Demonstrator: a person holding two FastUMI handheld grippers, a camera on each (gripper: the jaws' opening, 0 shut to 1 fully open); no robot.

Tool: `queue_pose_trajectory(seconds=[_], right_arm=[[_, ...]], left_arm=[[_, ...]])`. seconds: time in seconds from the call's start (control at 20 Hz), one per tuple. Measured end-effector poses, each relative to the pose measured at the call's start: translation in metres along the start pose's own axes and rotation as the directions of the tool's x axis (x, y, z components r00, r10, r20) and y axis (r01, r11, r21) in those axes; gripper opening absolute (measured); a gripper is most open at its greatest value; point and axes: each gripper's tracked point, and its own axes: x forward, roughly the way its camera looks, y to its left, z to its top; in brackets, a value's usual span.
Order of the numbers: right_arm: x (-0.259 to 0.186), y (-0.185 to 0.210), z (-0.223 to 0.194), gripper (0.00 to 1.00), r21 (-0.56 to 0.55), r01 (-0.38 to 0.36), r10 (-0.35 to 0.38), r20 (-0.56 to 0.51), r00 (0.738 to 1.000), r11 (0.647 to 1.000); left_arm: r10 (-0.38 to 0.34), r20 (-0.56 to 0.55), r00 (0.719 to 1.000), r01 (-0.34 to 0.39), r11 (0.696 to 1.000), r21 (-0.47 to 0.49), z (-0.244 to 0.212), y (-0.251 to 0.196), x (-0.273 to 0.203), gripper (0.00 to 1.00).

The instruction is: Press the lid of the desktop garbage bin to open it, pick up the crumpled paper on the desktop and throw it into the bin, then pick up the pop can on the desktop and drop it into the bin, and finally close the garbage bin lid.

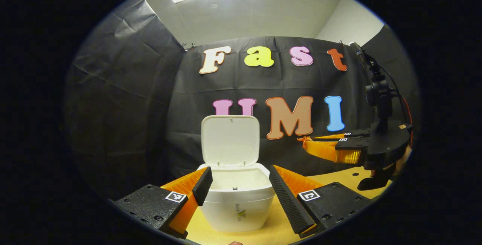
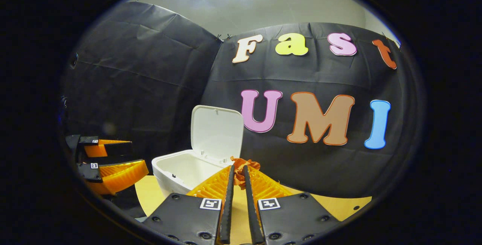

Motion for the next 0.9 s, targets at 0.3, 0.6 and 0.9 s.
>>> queue_pose_trajectory(seconds=[0.3, 0.6, 0.9], right_arm=[[0.049, 0.056, -0.006, 0.24, 0.012, -0.067, 0.067, -0.032, 0.997, 0.998], [0.072, 0.102, -0.025, 0.75, 0.058, -0.138, 0.143, -0.101, 0.985, 0.989], [0.050, 0.060, -0.004, 0.97, 0.057, -0.013, 0.014, -0.004, 1.000, 0.998]], left_arm=[[0.071, -0.008, 0.997, -0.071, 0.997, 0.018, -0.007, 0.058, -0.008, 0.92], [0.108, -0.015, 0.994, -0.108, 0.994, 0.011, -0.012, 0.088, -0.013, 0.92], [0.047, -0.004, 0.999, -0.047, 0.999, -0.004, -0.012, 0.063, 0.002, 0.92]])
